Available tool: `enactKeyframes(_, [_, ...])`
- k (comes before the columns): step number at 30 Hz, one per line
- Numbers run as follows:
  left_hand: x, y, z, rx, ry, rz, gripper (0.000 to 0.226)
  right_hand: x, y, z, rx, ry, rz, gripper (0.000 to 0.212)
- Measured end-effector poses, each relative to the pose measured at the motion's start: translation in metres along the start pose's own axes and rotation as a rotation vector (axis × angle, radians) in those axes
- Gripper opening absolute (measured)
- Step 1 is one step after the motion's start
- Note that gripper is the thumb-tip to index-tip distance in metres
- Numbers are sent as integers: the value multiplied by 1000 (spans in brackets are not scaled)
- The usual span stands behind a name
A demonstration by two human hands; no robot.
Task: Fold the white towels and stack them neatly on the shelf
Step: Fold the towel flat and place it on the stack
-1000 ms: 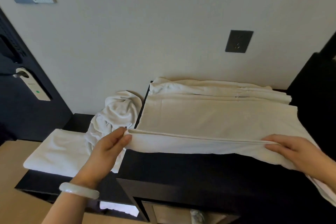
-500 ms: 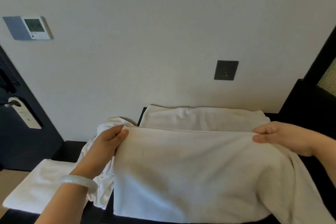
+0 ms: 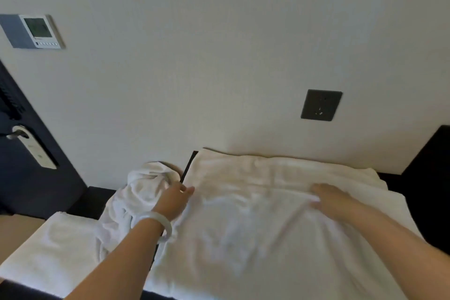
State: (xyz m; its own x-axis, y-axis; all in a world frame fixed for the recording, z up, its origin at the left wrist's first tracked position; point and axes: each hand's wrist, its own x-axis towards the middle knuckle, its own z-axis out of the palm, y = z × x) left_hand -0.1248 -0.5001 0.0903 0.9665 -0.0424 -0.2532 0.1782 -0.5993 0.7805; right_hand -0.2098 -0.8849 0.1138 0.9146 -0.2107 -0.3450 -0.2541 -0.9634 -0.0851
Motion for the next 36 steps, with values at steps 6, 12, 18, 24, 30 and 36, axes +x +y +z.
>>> enactKeyframes(6, [-10, -36, 37, 181, 95, 94, 45, 16, -41, 86, -66, 189, -209, 77])
enactKeyframes(12, [-48, -71, 46, 219, 163, 297, 61, 3, -41, 108, -44, 256, -246, 68])
enactKeyframes(18, [-107, -114, 41, 297, 231, 377, 45, -41, -39, 136, -20, 319, -360, 63])
enactKeyframes(24, [-95, -62, 18, 68, 104, 8, 43, -33, -19, 95, 27, 409, -131, 38])
enactKeyframes(30, [-25, -21, 4, -198, -17, -355, 38, -26, 14, 53, 132, 27, 40, 19])
enactKeyframes(36, [-33, -9, -40, -523, -168, -248, 27, -56, 37, -21, 730, -135, -114, 30])
